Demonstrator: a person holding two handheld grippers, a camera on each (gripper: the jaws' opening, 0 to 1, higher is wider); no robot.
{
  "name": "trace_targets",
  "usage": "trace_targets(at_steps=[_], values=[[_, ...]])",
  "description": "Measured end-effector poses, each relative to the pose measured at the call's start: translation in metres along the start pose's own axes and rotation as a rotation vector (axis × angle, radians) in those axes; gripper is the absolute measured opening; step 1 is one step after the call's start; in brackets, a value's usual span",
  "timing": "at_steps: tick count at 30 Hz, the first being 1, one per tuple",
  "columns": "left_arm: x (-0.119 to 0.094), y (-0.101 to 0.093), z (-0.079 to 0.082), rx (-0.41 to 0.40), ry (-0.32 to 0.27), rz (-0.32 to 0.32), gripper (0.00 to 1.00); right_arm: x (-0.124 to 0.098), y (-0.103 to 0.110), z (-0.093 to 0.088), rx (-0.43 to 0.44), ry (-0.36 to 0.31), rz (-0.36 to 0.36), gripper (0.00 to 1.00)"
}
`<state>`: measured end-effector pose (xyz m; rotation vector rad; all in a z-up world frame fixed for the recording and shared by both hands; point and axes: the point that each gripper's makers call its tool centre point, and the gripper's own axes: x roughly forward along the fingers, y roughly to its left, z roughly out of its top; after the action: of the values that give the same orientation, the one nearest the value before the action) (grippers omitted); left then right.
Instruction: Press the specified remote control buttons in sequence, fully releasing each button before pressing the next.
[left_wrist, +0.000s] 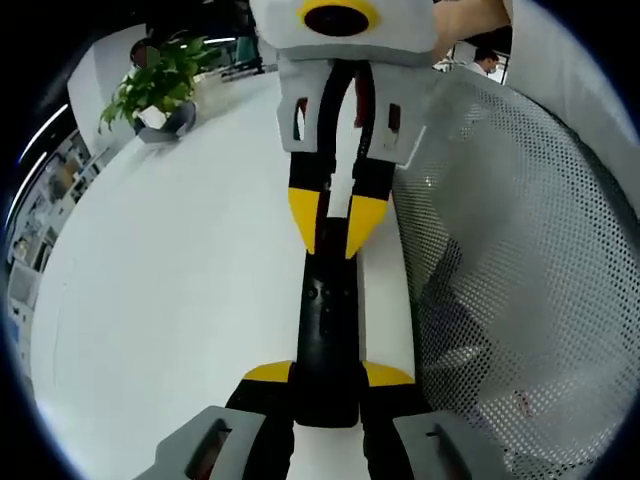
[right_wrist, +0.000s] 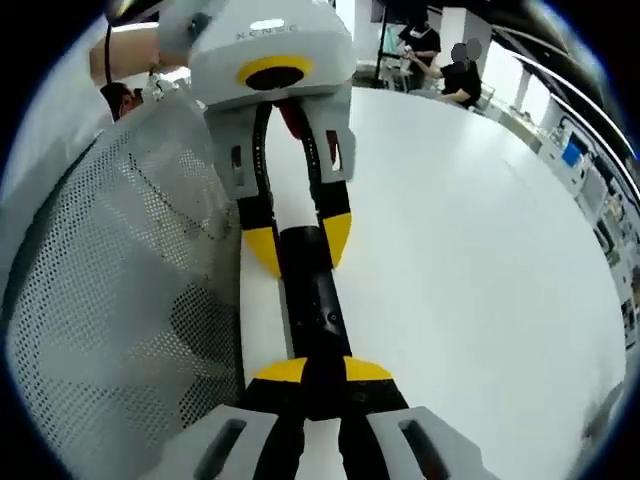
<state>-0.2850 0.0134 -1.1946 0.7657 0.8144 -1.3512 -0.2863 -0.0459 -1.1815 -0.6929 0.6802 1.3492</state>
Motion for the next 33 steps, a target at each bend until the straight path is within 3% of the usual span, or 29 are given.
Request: trace_targets(at_steps=[3,5,10,14,18,21,28,31,33], values=[[-0.0001,0.0001,0.0001,-0.005,-0.005,0.001,0.23,-0.0002,-0.0003,0.0004,0.049,-0.075,-0.014,0.08],[0.0,0.0003,0.0002,-0.009,-0.01,0.001,0.23,-0.0001,-0.0002,0.0003,0.02,-0.097,-0.014,0.08],[0.0002,0.0005,0.0003,-0.009,-0.014,0.001,0.23,0.0024,-0.0003,0.0034,-0.008,-0.095,0.007,0.08],[0.0003,0.0006,0.0003,-0.009,-0.014,0.001,0.23,0.0039,0.0007,0.0039,-0.065,-0.045,0.025,0.08],[0.0004,0.0006,0.0002,-0.009,-0.013,0.0,0.23,0.0056,0.0019,0.0044,-0.115,0.06,0.05,0.08],[0.0004,0.0007,0.0001,-0.006,-0.019,-0.002,0.23,0.0073,0.0009,0.0053,-0.091,0.122,0.072,0.08],[0.0006,0.0007,0.0001,-0.005,-0.037,-0.005,0.23,0.009,0.0009,0.0053,-0.064,0.192,0.073,0.08],[0.0007,0.0006,0.0,-0.008,-0.037,-0.005,0.23,0.0079,0.0016,0.0035,-0.061,0.189,0.061,0.08],[0.0006,0.0005,-0.0002,-0.012,-0.041,-0.003,0.23,0.0071,0.0009,0.0046,-0.049,0.129,0.041,0.08]])
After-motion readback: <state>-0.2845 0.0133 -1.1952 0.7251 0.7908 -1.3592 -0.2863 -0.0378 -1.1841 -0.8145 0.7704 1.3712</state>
